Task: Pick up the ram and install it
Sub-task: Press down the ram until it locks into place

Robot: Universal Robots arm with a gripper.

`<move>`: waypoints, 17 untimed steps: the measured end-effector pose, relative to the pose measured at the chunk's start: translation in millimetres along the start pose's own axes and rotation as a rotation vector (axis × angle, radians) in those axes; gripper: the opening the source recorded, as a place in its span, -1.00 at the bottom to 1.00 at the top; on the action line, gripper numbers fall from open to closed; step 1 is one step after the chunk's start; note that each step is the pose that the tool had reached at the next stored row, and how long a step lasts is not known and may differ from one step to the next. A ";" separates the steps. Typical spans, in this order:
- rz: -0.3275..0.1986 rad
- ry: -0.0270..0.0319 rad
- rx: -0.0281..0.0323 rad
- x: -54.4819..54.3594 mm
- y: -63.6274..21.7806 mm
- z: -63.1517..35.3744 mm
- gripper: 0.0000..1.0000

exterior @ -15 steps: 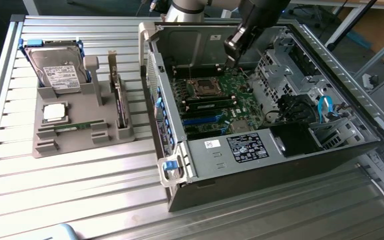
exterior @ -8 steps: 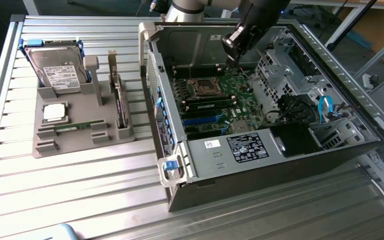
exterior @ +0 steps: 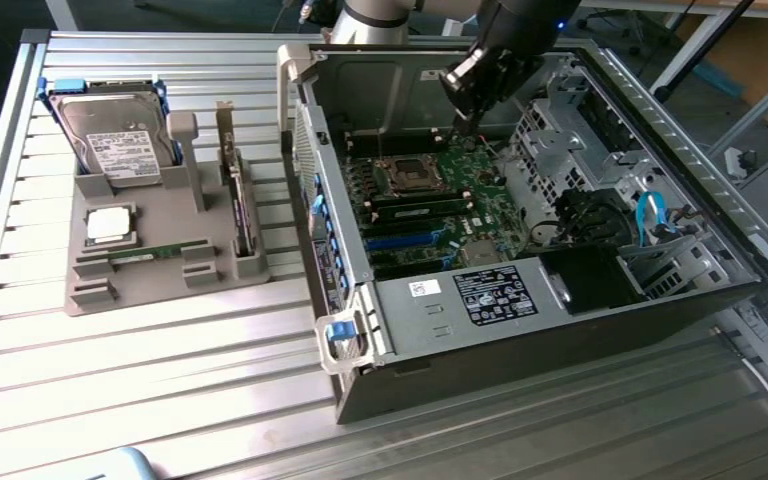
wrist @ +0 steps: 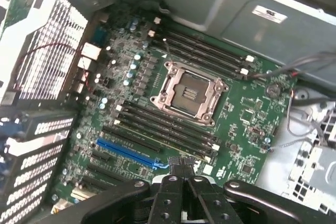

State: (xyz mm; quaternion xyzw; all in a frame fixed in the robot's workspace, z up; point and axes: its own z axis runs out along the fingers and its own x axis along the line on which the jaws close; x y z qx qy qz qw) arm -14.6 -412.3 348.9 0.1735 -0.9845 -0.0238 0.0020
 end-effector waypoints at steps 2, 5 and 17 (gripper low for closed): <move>0.031 -0.0015 0.0001 0.0 0.0 0.0 -0.79; 0.073 -0.0035 0.0003 0.0 0.0 0.0 -0.79; 0.252 -0.0120 0.0010 0.0 0.0 0.0 -0.79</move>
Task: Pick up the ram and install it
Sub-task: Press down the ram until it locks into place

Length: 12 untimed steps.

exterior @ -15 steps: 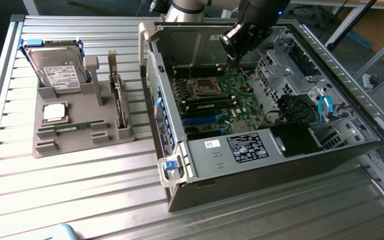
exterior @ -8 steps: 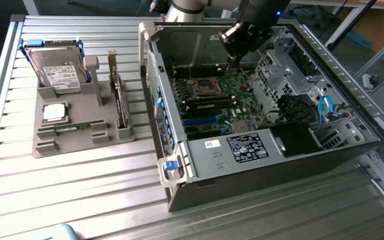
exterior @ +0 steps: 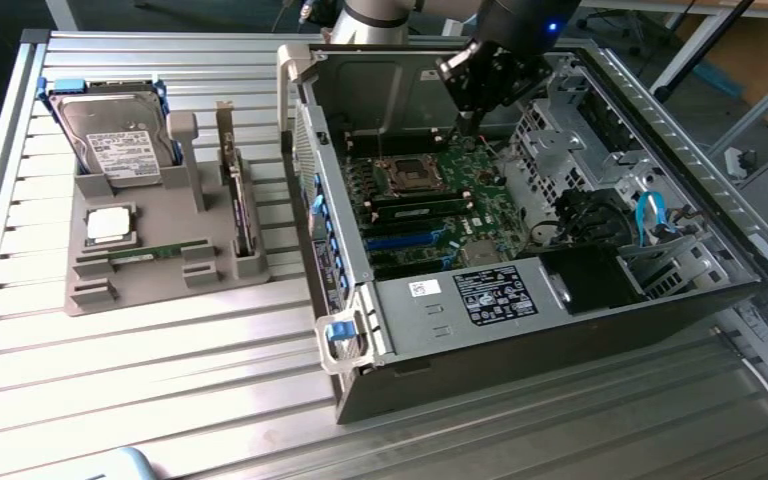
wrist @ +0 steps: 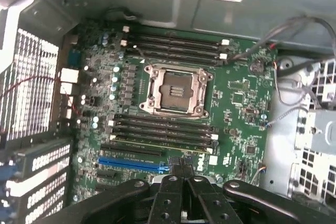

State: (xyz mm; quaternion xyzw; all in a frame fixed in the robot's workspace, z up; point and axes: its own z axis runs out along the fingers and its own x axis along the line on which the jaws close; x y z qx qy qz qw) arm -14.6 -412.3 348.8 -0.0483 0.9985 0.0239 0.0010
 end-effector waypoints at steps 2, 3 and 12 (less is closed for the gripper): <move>0.028 -0.0014 0.0001 0.0 0.0 0.0 -0.79; 0.044 -0.0021 0.0002 0.0 0.0 0.0 -0.79; 0.086 -0.0040 0.0004 0.0 0.0 0.0 -0.79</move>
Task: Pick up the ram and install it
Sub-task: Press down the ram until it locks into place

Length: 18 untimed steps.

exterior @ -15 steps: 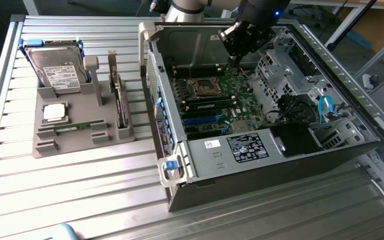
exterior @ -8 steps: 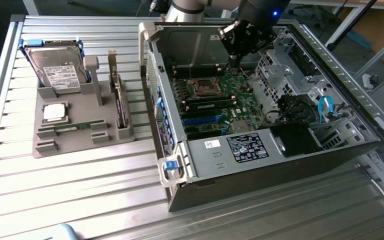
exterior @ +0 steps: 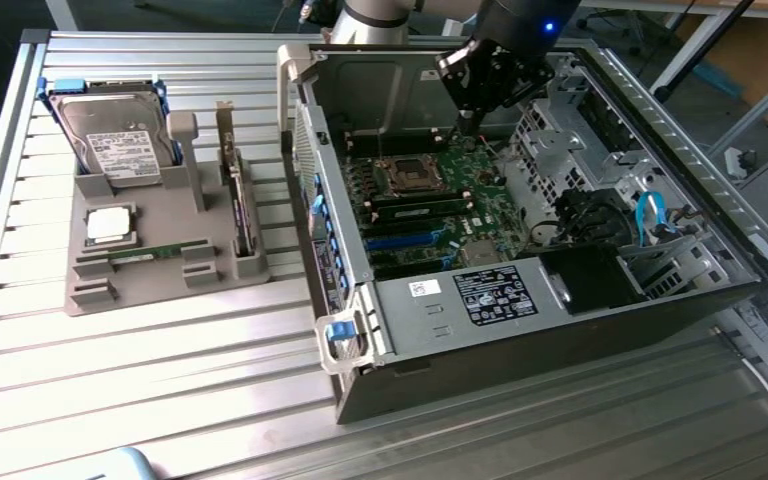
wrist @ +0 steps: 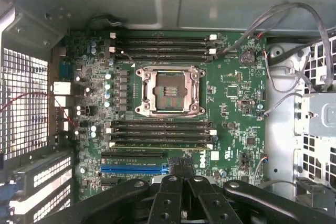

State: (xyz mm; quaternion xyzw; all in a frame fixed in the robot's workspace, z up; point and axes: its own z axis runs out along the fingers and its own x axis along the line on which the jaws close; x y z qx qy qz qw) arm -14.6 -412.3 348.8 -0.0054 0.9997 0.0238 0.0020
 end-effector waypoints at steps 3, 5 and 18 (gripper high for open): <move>0.003 0.0044 0.0002 0.1 0.0 -0.1 -0.79; 0.004 0.0091 0.0000 0.0 0.0 0.0 -0.79; 0.007 0.0211 -0.0001 0.0 0.0 0.5 -0.79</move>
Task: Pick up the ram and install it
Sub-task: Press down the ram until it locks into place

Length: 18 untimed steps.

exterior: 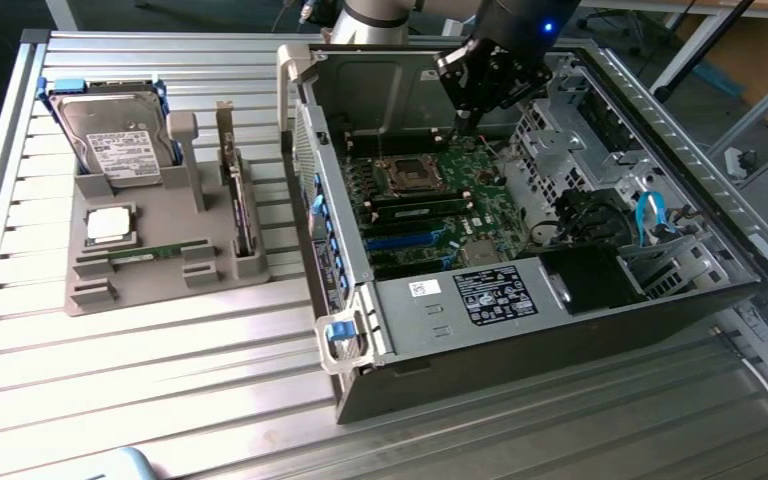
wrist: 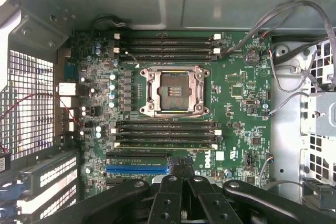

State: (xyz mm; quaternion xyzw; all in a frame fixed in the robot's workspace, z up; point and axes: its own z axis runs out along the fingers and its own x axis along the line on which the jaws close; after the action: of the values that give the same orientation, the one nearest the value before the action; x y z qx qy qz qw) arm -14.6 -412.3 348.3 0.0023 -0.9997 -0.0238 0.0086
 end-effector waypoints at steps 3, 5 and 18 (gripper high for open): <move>0.000 0.0001 -0.0001 0.0 0.0 0.1 -0.79; 0.000 0.0003 0.0000 0.0 0.0 0.0 -0.79; 0.000 0.0026 -0.0001 0.1 0.2 -4.4 -0.79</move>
State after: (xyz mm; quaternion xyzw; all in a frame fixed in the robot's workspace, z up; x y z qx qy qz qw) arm -14.6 -412.3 352.8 0.0022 -0.9997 -0.0238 0.0099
